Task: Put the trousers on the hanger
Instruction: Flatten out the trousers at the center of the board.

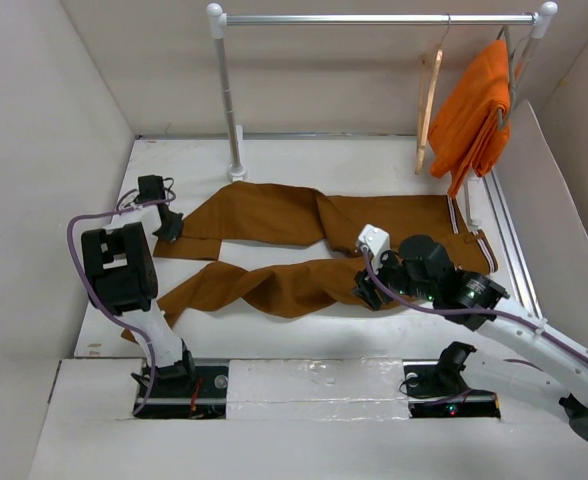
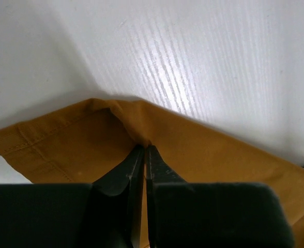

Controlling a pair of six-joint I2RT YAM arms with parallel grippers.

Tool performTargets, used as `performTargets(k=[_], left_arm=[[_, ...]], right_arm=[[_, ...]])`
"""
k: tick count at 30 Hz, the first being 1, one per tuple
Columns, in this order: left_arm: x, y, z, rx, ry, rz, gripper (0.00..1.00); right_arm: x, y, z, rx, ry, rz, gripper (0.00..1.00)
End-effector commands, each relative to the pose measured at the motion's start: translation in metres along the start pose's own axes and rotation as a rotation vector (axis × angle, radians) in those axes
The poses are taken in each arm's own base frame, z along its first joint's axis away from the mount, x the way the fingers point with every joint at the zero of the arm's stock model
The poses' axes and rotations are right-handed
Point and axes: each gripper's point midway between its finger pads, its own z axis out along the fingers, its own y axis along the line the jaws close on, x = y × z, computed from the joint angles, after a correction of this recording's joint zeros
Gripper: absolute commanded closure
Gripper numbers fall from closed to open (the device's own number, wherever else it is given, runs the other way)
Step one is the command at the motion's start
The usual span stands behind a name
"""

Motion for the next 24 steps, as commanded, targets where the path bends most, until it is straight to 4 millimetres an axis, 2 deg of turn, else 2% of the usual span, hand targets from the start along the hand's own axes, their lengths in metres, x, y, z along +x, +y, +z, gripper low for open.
performTargets(k=[1,4,5,6,7,8,9,11,12,15,16,17,19,20,21,22,23,24], left_arm=[[-0.001,0.000,0.000,0.031,-0.013,-0.001,1.00],[-0.021,-0.028,-0.026,0.133,-0.064,-0.009,1.00],[-0.046,-0.057,-0.059,0.226,-0.132,-0.001,1.00],[-0.057,-0.071,-0.069,0.261,-0.155,-0.007,1.00],[-0.063,-0.087,-0.089,0.298,-0.173,0.010,1.00],[-0.067,-0.106,-0.113,0.348,-0.202,0.025,1.00],[-0.084,-0.138,-0.150,0.439,-0.248,0.027,1.00],[-0.086,-0.166,-0.191,0.516,-0.276,0.043,1.00],[-0.086,-0.195,-0.233,0.607,-0.313,0.065,1.00],[-0.087,-0.211,-0.292,0.686,-0.370,0.088,1.00],[-0.086,-0.210,-0.301,0.697,-0.385,0.102,1.00],[-0.094,-0.200,-0.320,0.709,-0.428,0.080,1.00],[-0.100,-0.173,-0.300,0.633,-0.468,0.065,1.00],[-0.107,-0.158,-0.310,0.639,-0.500,0.044,1.00],[-0.099,-0.138,-0.279,0.582,-0.498,0.057,1.00],[-0.097,-0.123,-0.267,0.544,-0.517,0.061,1.00],[-0.108,-0.097,-0.268,0.488,-0.594,0.024,1.00],[-0.094,-0.068,-0.229,0.396,-0.572,0.038,1.00]], right_arm=[[-0.027,-0.006,-0.010,0.033,-0.071,0.007,0.40],[-0.032,-0.008,-0.012,0.043,-0.078,0.000,0.39],[-0.034,-0.009,-0.012,0.047,-0.081,-0.005,0.40],[-0.034,-0.009,-0.012,0.048,-0.082,-0.006,0.40],[-0.035,-0.010,-0.011,0.052,-0.082,-0.009,0.40],[-0.036,-0.011,-0.010,0.057,-0.087,-0.010,0.40],[-0.036,-0.012,-0.010,0.063,-0.090,-0.010,0.40],[-0.035,-0.013,-0.007,0.065,-0.093,-0.013,0.39],[-0.036,-0.014,-0.004,0.064,-0.092,-0.012,0.40],[-0.038,-0.012,0.000,0.046,-0.090,-0.026,0.40],[-0.039,-0.012,0.000,0.044,-0.089,-0.029,0.40],[-0.040,-0.012,0.001,0.042,-0.092,-0.033,0.39],[-0.040,-0.012,0.001,0.041,-0.093,-0.039,0.39],[-0.038,-0.012,0.001,0.038,-0.088,-0.037,0.39],[-0.036,-0.011,0.001,0.037,-0.085,-0.038,0.39],[-0.036,-0.014,0.001,0.044,-0.089,-0.034,0.39],[-0.035,-0.014,0.001,0.044,-0.089,-0.033,0.39],[-0.033,-0.013,0.001,0.040,-0.083,-0.030,0.39]])
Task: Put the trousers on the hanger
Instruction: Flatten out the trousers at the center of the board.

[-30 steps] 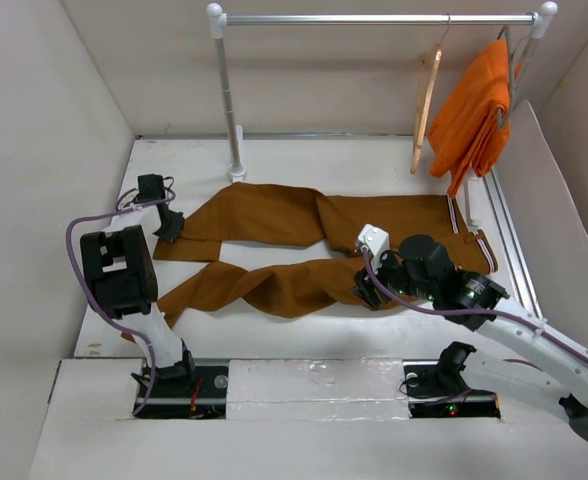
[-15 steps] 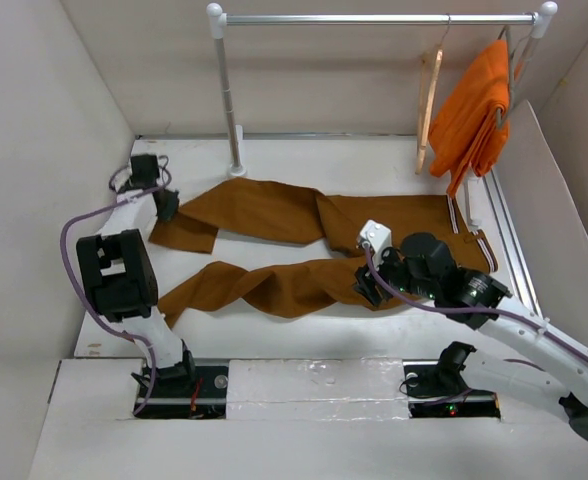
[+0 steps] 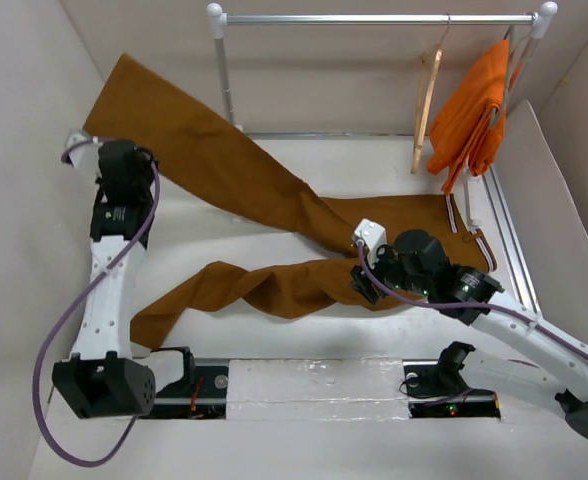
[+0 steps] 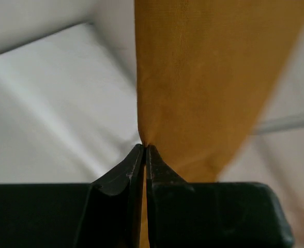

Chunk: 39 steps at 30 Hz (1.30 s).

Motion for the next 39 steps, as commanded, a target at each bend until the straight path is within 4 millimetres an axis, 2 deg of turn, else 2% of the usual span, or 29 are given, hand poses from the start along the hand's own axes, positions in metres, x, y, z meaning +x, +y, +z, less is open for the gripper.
performTargets(k=[1,2,3,4,5,6,7,8,9,10,11,12,16,19,22,24,25,26,27,29,30,31,32,33,34,35,36,37,39], left_arm=[[0.052,0.176,0.014,-0.393,0.018,0.071,1.00],[0.052,0.177,0.014,-0.394,0.019,0.071,1.00],[0.056,0.198,0.019,-0.415,0.027,0.041,1.00],[0.065,0.240,0.026,-0.477,0.101,-0.015,1.00],[0.083,0.273,0.023,-0.542,0.167,-0.061,1.00],[0.095,0.296,0.020,-0.599,0.226,-0.113,0.95],[0.120,0.311,0.021,-0.606,0.351,-0.188,0.92],[0.119,0.331,0.017,-0.632,0.364,-0.238,0.90],[0.120,0.332,0.019,-0.609,0.376,-0.259,0.86],[0.120,0.327,0.020,-0.587,0.385,-0.259,0.84],[0.109,0.320,0.024,-0.562,0.358,-0.242,0.82],[0.102,0.313,0.026,-0.534,0.340,-0.206,0.71],[0.051,0.269,0.026,-0.449,0.195,-0.135,0.59],[0.027,0.264,0.011,-0.487,0.084,-0.149,0.58],[0.026,0.269,-0.010,-0.539,0.066,-0.160,0.58],[0.036,0.272,-0.019,-0.560,0.094,-0.182,0.59],[0.039,0.265,-0.021,-0.531,0.103,-0.184,0.58],[0.041,0.243,-0.008,-0.401,0.134,-0.139,0.42],[0.044,0.246,-0.006,-0.408,0.142,-0.139,0.42],[0.044,0.218,0.008,-0.328,0.176,-0.041,0.34],[0.059,0.220,0.023,-0.353,0.232,0.004,0.32],[0.047,0.193,0.036,-0.314,0.228,0.054,0.30],[0.067,0.182,0.039,-0.316,0.307,0.165,0.28],[0.090,0.192,0.054,-0.365,0.390,0.221,0.27],[0.081,0.171,0.066,-0.337,0.388,0.257,0.26],[0.100,0.167,0.064,-0.354,0.461,0.308,0.26],[0.115,0.179,0.073,-0.394,0.513,0.375,0.26],[0.113,0.170,0.081,-0.393,0.510,0.408,0.26],[0.134,0.186,0.082,-0.481,0.576,0.516,0.26]], right_arm=[[-0.022,-0.002,-0.007,0.005,-0.081,-0.007,0.39],[-0.020,-0.002,-0.007,0.007,-0.078,-0.006,0.39],[-0.018,-0.003,-0.007,0.010,-0.071,-0.007,0.39],[-0.018,-0.004,-0.008,0.015,-0.072,-0.005,0.39],[-0.015,-0.005,-0.009,0.025,-0.061,-0.004,0.39],[-0.014,-0.009,-0.010,0.041,-0.056,0.001,0.39],[-0.011,-0.010,-0.010,0.045,-0.044,0.003,0.39],[-0.010,-0.010,-0.010,0.047,-0.040,0.005,0.39],[-0.009,-0.012,-0.010,0.053,-0.039,0.010,0.39],[-0.008,-0.012,-0.010,0.050,-0.036,0.011,0.39],[-0.007,-0.011,-0.009,0.045,-0.035,0.015,0.39],[-0.008,-0.014,-0.008,0.051,-0.036,0.021,0.39],[-0.007,-0.011,-0.004,0.039,-0.043,0.034,0.39],[-0.006,-0.010,0.000,0.030,-0.039,0.039,0.39],[-0.003,-0.010,0.003,0.029,-0.021,0.043,0.39],[-0.002,-0.011,0.004,0.032,-0.019,0.043,0.39],[-0.003,-0.011,0.005,0.032,-0.020,0.041,0.39],[-0.003,-0.009,0.007,0.018,-0.020,0.035,0.39],[-0.003,-0.009,0.007,0.018,-0.020,0.035,0.39],[-0.002,-0.006,0.011,-0.005,-0.012,0.021,0.39],[-0.001,-0.005,0.012,-0.014,-0.007,0.019,0.39],[0.001,-0.004,0.016,-0.021,0.003,0.014,0.39],[0.003,-0.002,0.018,-0.039,0.007,0.014,0.39],[0.002,0.000,0.019,-0.049,0.007,0.014,0.39],[0.003,0.001,0.021,-0.056,0.007,0.013,0.39],[0.005,0.003,0.023,-0.071,0.018,0.015,0.39],[0.005,0.004,0.023,-0.075,0.016,0.015,0.39],[0.005,0.002,0.024,-0.069,0.014,0.019,0.38],[0.004,0.003,0.025,-0.075,0.009,0.022,0.38]])
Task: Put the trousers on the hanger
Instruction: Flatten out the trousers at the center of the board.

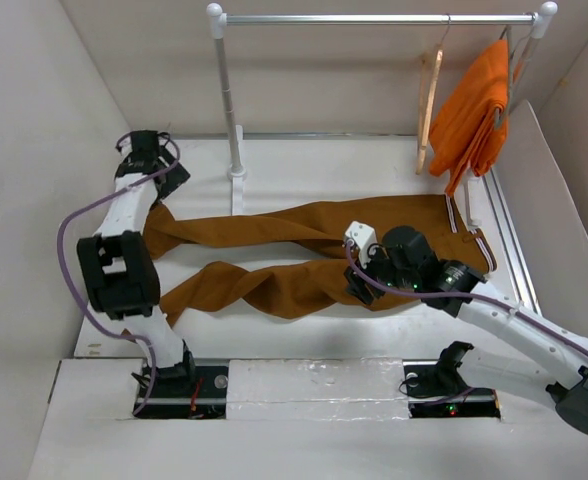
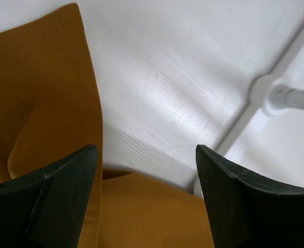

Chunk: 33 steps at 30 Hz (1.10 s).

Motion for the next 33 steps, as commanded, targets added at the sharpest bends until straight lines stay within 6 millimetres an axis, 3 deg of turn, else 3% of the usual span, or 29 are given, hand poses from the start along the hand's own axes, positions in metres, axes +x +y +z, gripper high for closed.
performTargets(k=[1,3,8,16,19,20,21,23,27,28,30,31,33], left_arm=[[0.021,0.023,0.002,-0.197,0.083,0.203,0.27],[0.027,0.036,0.003,-0.294,0.080,0.244,0.30],[0.039,0.050,-0.001,-0.334,0.064,0.226,0.44],[0.062,0.089,-0.009,-0.461,0.091,0.244,0.51],[0.081,0.102,-0.011,-0.473,0.121,0.238,0.72],[0.084,0.108,-0.011,-0.481,0.127,0.219,0.89],[0.085,0.106,-0.015,-0.464,0.119,0.197,0.98],[0.085,0.107,-0.019,-0.445,0.113,0.158,1.00],[0.030,0.057,-0.048,-0.282,-0.033,0.040,1.00],[0.005,0.027,-0.061,-0.203,-0.100,0.013,1.00],[-0.022,-0.002,-0.074,-0.129,-0.135,-0.039,1.00],[-0.055,-0.030,-0.096,-0.041,-0.194,-0.079,1.00],[-0.090,-0.074,-0.131,0.112,-0.249,-0.123,1.00]], right_arm=[[-0.017,0.002,0.001,-0.022,-0.075,-0.017,0.39],[-0.020,0.001,-0.001,-0.018,-0.081,-0.019,0.38],[-0.019,-0.002,-0.003,0.000,-0.074,-0.024,0.38],[-0.012,-0.002,-0.004,0.003,-0.065,-0.033,0.38],[-0.011,-0.003,-0.005,0.007,-0.070,-0.037,0.38],[-0.012,-0.002,-0.006,0.004,-0.077,-0.041,0.38],[-0.012,-0.001,-0.007,0.001,-0.079,-0.045,0.38],[-0.013,-0.003,-0.008,0.003,-0.083,-0.051,0.38],[-0.015,-0.003,-0.010,0.000,-0.080,-0.070,0.38],[-0.015,-0.003,-0.010,0.001,-0.080,-0.072,0.38],[-0.018,-0.002,-0.012,-0.005,-0.087,-0.075,0.38],[-0.019,-0.002,-0.012,-0.004,-0.090,-0.076,0.38],[-0.022,-0.003,-0.014,-0.002,-0.092,-0.081,0.38]])
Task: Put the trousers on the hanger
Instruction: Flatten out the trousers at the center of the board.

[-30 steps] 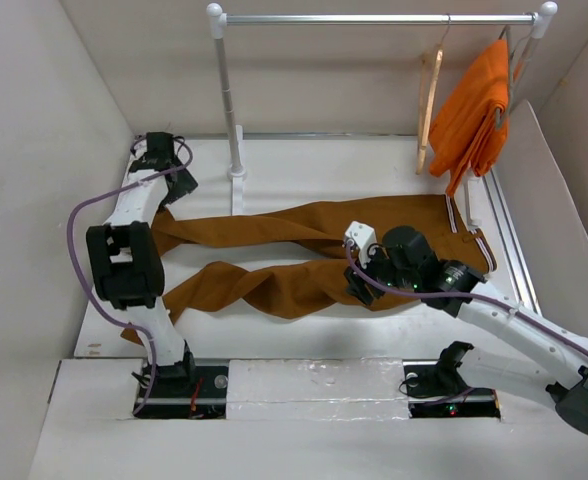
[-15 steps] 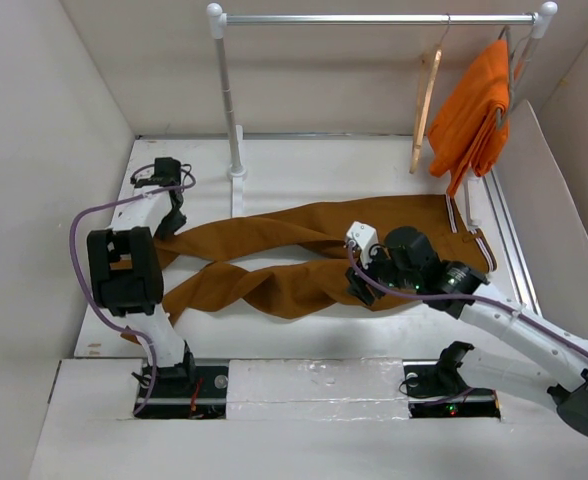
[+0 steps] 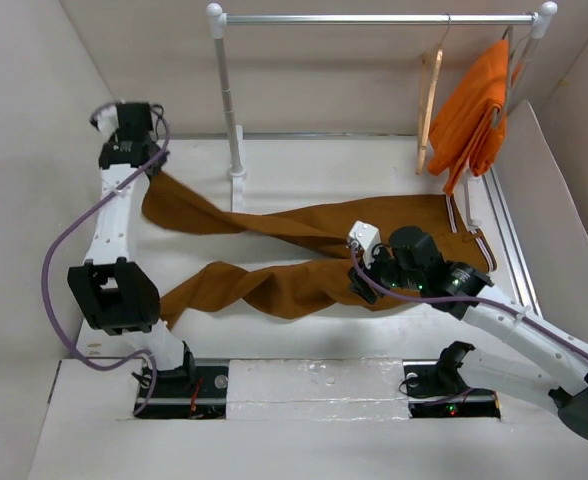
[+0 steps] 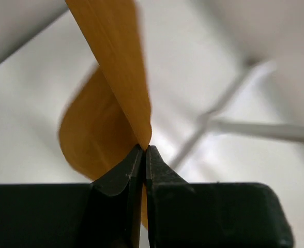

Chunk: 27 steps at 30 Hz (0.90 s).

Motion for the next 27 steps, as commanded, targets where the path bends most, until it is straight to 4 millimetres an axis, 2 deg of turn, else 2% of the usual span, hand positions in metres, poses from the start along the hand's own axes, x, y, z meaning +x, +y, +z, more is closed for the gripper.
performTargets(k=[1,2,4,5,6,7,8,9,10,12,13,15,16,18,20,21,22,25,26,27], left_arm=[[-0.082,-0.067,-0.079,0.284,-0.154,-0.159,1.00],[-0.094,-0.074,-0.093,0.326,-0.182,-0.173,1.00],[-0.110,-0.074,-0.119,0.373,-0.237,-0.208,1.00],[-0.117,-0.068,-0.123,0.375,-0.266,-0.227,1.00],[-0.124,-0.055,-0.137,0.377,-0.309,-0.253,1.00],[-0.106,-0.039,-0.116,0.325,-0.275,-0.249,1.00],[-0.104,-0.031,-0.110,0.320,-0.287,-0.268,1.00],[-0.105,-0.013,-0.113,0.314,-0.305,-0.298,1.00],[-0.076,0.002,-0.082,0.263,-0.251,-0.291,1.00],[-0.060,0.028,-0.065,0.218,-0.230,-0.323,1.00],[-0.031,0.045,-0.039,0.166,-0.175,-0.341,1.00],[-0.006,0.062,-0.015,0.142,-0.109,-0.371,1.00],[0.012,0.083,0.006,0.105,-0.072,-0.409,1.00],[0.034,0.101,0.027,0.075,-0.002,-0.457,1.00],[0.064,0.146,0.052,0.009,0.071,-0.592,1.00],[0.065,0.141,0.051,0.035,0.090,-0.594,1.00],[0.072,0.159,0.057,0.020,0.088,-0.639,1.00],[0.071,0.170,0.054,0.019,0.059,-0.657,1.00],[0.065,0.175,0.052,0.008,0.036,-0.661,1.00],[0.055,0.180,0.048,0.002,-0.001,-0.660,1.00]], right_arm=[[-0.018,-0.002,-0.006,-0.001,-0.055,-0.029,0.38],[-0.019,-0.005,-0.007,0.009,-0.054,-0.024,0.38],[-0.022,-0.005,-0.008,0.010,-0.057,-0.028,0.38],[-0.023,-0.005,-0.007,0.009,-0.057,-0.028,0.38],[-0.022,-0.005,-0.007,0.005,-0.056,-0.027,0.38],[-0.023,-0.005,-0.007,0.005,-0.058,-0.025,0.38],[-0.021,-0.005,-0.006,0.004,-0.051,-0.025,0.38],[-0.021,-0.005,-0.006,0.005,-0.055,-0.024,0.38],[-0.018,-0.004,-0.005,0.002,-0.048,-0.024,0.38],[-0.015,-0.003,-0.006,0.000,-0.037,-0.022,0.38],[-0.013,-0.003,-0.007,0.000,-0.035,-0.020,0.38],[-0.008,-0.001,-0.009,-0.004,-0.023,-0.017,0.38],[-0.007,-0.001,-0.010,-0.004,-0.021,-0.017,0.38],[0.000,0.001,-0.012,-0.007,-0.005,-0.010,0.38],[0.004,0.001,-0.017,0.006,-0.003,-0.001,0.38],[0.006,0.001,-0.016,0.005,0.004,0.001,0.38],[0.007,-0.001,-0.020,0.020,-0.002,0.006,0.38],[0.014,-0.010,-0.022,0.080,0.009,0.044,0.39],[0.014,-0.014,-0.023,0.109,0.011,0.055,0.41],[0.015,-0.022,-0.025,0.138,0.014,0.083,0.51]])
